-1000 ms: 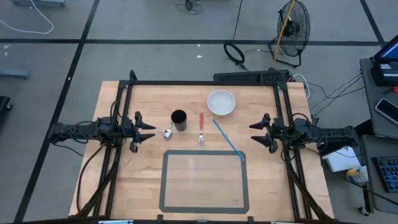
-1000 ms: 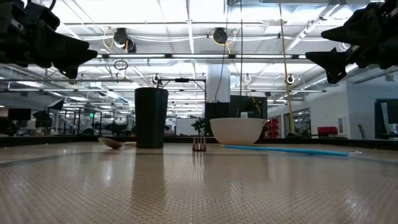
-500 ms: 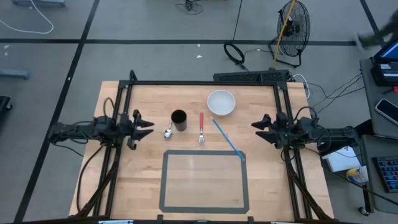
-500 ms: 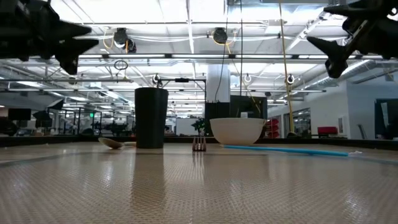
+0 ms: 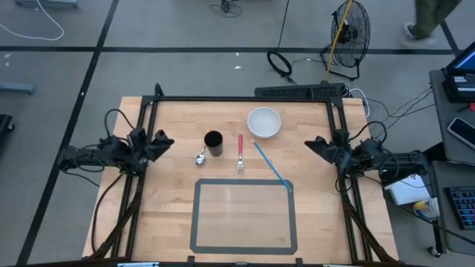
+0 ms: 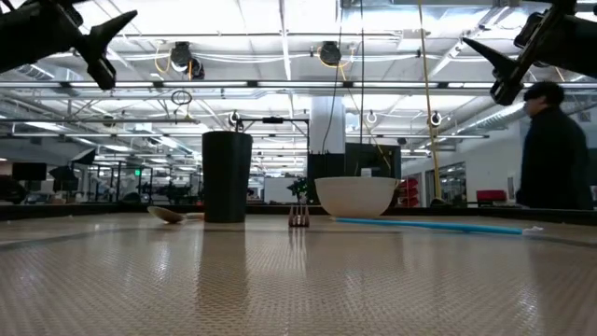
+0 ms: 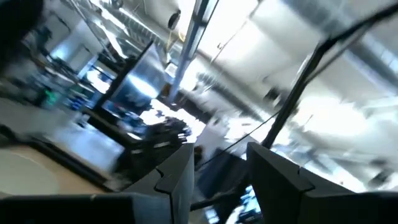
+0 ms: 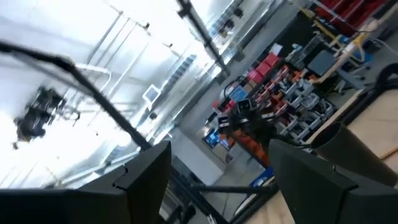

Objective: Pick & Place Utensil
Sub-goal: Put the white bowl on the mat

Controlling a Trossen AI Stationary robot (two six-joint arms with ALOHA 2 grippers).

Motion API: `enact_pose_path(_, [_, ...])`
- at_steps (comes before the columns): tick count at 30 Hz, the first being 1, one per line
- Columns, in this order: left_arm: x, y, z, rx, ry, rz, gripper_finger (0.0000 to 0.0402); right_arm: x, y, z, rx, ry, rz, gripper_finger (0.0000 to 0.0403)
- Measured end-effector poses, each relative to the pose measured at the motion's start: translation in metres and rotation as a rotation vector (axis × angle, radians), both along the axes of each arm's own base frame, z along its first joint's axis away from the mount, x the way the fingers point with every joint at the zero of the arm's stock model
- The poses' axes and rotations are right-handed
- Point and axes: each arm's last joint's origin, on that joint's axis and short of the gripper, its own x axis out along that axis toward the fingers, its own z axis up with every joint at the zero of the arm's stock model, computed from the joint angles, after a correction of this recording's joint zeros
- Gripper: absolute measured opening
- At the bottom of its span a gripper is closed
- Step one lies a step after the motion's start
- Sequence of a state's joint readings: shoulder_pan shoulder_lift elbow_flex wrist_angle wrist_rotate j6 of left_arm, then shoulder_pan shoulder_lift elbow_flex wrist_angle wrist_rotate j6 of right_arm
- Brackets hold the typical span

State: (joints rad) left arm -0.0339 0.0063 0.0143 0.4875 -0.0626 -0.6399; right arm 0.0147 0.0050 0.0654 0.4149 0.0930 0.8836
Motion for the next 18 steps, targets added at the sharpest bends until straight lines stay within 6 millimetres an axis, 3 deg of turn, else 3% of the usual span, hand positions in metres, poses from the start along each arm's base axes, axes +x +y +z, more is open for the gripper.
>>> enact_pose_path(7, [-0.0015,0.0000,0.0026,-0.017,-0.032,-0.010,0.0152,-0.0001,-0.0034,-0.0009,-0.036,0.021,-0.145,0.0265])
enact_pose_path(18, [-0.0017,0.0000,0.0030,-0.023,-0.035,-0.015,0.0152,-0.0002,-0.0041,-0.0010,-0.090,0.033,-0.193,0.0265])
